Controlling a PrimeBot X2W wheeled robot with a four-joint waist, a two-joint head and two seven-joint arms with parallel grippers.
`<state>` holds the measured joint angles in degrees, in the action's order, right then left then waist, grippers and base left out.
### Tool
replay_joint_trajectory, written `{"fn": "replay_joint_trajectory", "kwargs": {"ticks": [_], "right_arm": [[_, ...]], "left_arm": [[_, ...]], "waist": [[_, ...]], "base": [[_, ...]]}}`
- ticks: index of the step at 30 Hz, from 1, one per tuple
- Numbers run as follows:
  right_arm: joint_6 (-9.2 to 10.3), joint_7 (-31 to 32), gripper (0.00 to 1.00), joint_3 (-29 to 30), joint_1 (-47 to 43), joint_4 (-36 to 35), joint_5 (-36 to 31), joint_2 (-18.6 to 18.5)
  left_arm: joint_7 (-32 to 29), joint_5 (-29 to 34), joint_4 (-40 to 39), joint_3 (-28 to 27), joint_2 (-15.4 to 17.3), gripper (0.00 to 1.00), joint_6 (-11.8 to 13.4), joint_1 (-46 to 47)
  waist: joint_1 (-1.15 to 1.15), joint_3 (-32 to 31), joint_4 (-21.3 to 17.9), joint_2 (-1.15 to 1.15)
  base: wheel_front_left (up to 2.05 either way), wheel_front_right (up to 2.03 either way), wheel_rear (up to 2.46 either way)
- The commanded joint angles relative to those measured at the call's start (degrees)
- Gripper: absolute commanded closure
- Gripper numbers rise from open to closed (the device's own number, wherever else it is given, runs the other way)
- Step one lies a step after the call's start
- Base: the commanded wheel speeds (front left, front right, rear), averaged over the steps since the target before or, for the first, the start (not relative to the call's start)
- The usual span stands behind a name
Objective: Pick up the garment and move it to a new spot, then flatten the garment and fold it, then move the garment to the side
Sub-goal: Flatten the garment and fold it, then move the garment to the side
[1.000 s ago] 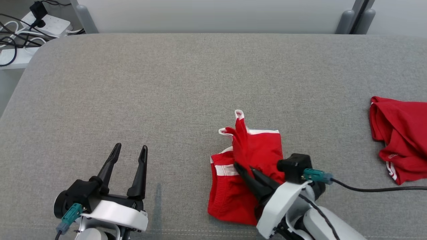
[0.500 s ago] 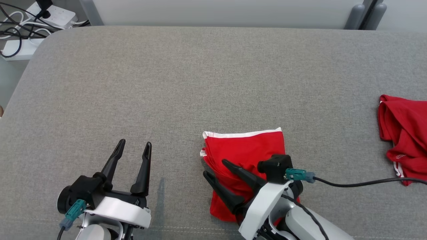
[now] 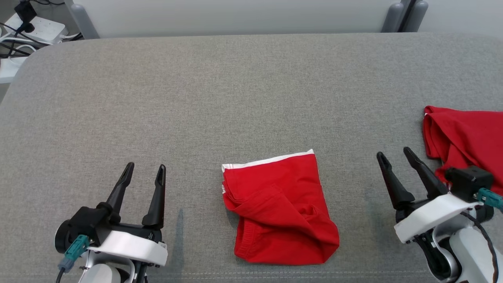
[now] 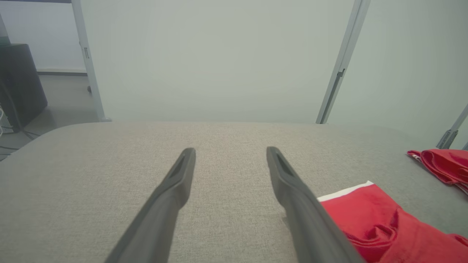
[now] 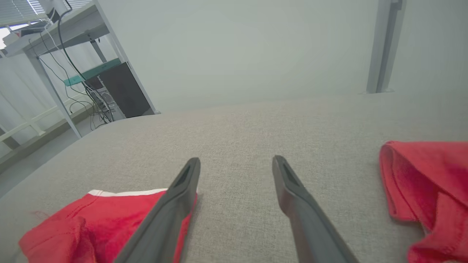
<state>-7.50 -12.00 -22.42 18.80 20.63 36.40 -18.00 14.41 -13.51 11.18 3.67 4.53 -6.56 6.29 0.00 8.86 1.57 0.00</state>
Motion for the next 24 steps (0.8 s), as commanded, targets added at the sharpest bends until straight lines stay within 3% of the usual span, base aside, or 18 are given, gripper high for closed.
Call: {"fn": "replay_joint_trajectory", "kwargs": {"ticks": [1, 7, 15, 24], "right_arm": [[0.01, -1.25, 0.00, 0.34, -0.69, -0.17, -2.03, 0.12], [0.01, -2.79, 0.00, 2.88, -3.01, 3.04, -6.95, 3.37], [0.01, -2.98, 0.00, 4.43, -3.38, 2.08, -8.14, 6.04], [0.01, -1.86, 0.00, -7.07, 1.85, 10.58, -1.06, 5.86]], "left_arm": [[0.59, 0.64, -1.58, -2.19, 0.87, 0.00, 0.07, 1.61], [0.59, 0.71, -2.01, -3.02, 1.04, 0.00, 0.61, 1.11], [0.59, 0.23, -2.32, -3.62, 0.99, 0.00, 1.23, 0.59], [0.59, -0.08, -1.57, -2.97, 0.85, 0.00, 1.32, 1.47]], "waist": [[0.00, -0.09, -0.20, 0.00], [0.00, -0.20, -0.81, 0.00], [0.00, -0.03, -1.14, 0.00], [0.00, 0.53, 1.62, 0.00]], "base": [[0.00, 0.00, 0.00], [0.00, 0.00, 0.00], [0.00, 0.00, 0.00], [0.00, 0.00, 0.00]]}}
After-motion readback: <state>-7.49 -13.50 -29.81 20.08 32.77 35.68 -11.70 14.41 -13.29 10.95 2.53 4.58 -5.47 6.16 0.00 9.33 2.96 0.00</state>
